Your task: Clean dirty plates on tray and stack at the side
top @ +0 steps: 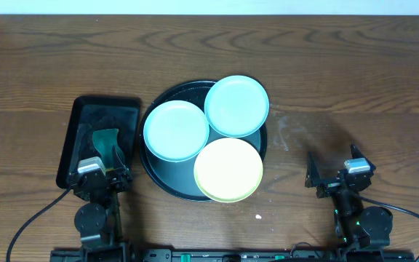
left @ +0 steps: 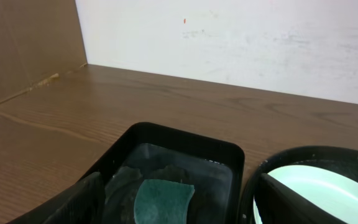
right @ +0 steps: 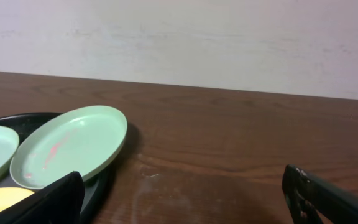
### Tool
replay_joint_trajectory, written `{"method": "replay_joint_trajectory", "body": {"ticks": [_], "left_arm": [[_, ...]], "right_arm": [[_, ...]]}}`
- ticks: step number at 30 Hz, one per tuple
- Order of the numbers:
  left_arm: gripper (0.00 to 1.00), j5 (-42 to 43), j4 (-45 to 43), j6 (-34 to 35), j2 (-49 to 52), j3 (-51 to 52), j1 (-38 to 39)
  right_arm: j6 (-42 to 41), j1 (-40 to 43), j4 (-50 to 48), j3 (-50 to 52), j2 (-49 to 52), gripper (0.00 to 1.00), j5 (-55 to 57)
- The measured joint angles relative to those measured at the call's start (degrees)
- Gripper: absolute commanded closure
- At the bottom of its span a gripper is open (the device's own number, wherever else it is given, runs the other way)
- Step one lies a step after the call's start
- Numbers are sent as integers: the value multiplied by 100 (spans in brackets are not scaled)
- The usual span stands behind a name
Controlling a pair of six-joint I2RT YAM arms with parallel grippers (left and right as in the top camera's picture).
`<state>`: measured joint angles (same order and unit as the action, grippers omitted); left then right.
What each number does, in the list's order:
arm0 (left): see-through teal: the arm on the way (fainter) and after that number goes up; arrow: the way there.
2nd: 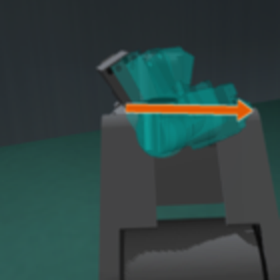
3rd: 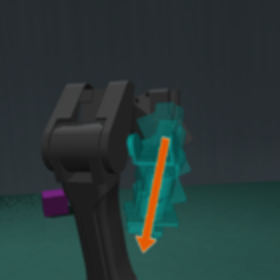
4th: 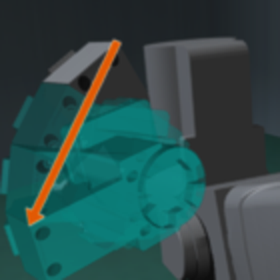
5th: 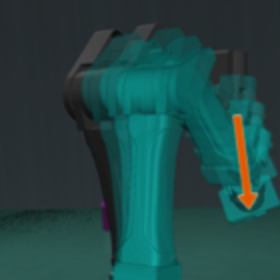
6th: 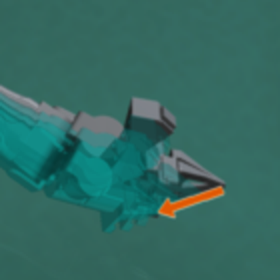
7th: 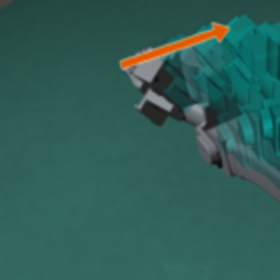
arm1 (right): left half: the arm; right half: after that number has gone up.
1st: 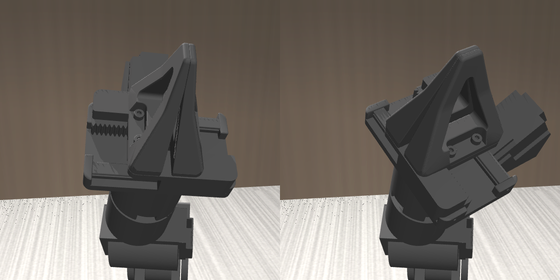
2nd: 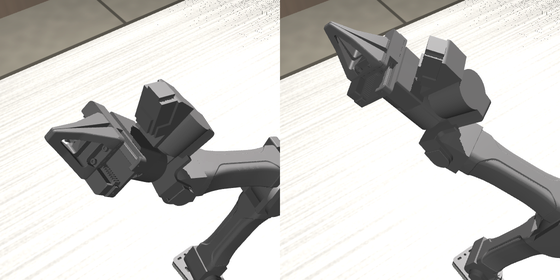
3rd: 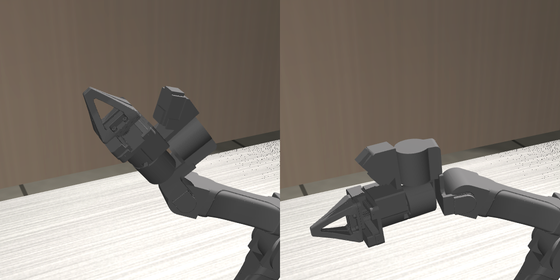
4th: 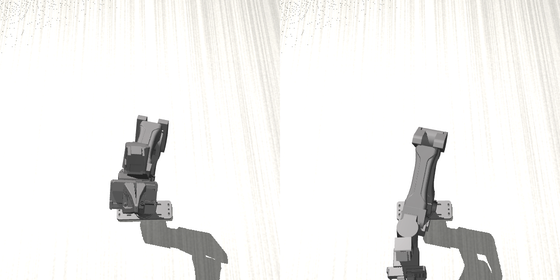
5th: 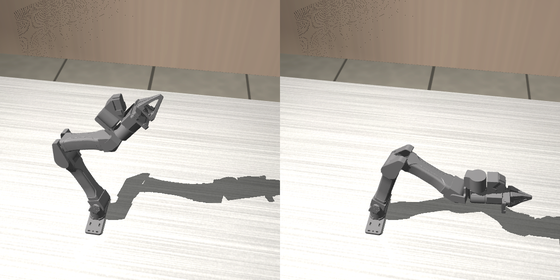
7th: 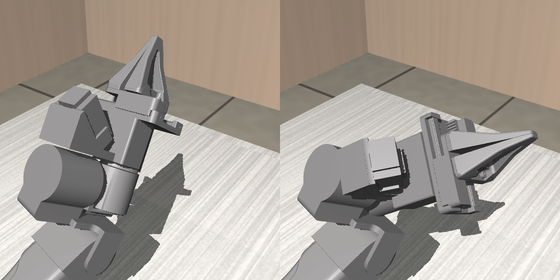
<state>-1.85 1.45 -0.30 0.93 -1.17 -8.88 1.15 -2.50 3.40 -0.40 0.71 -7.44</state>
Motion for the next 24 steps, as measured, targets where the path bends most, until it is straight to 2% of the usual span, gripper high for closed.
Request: {"method": "replay_joint_trajectory", "body": {"ticks": [15,24], "left_arm": [[23,-31,-33,2,0,0,0],[23,-153,26,0,72,-74,0]], "right_arm": [[28,0,-131,0,0,1,107],[-474,0,-339,0,0,1,-85]]}}
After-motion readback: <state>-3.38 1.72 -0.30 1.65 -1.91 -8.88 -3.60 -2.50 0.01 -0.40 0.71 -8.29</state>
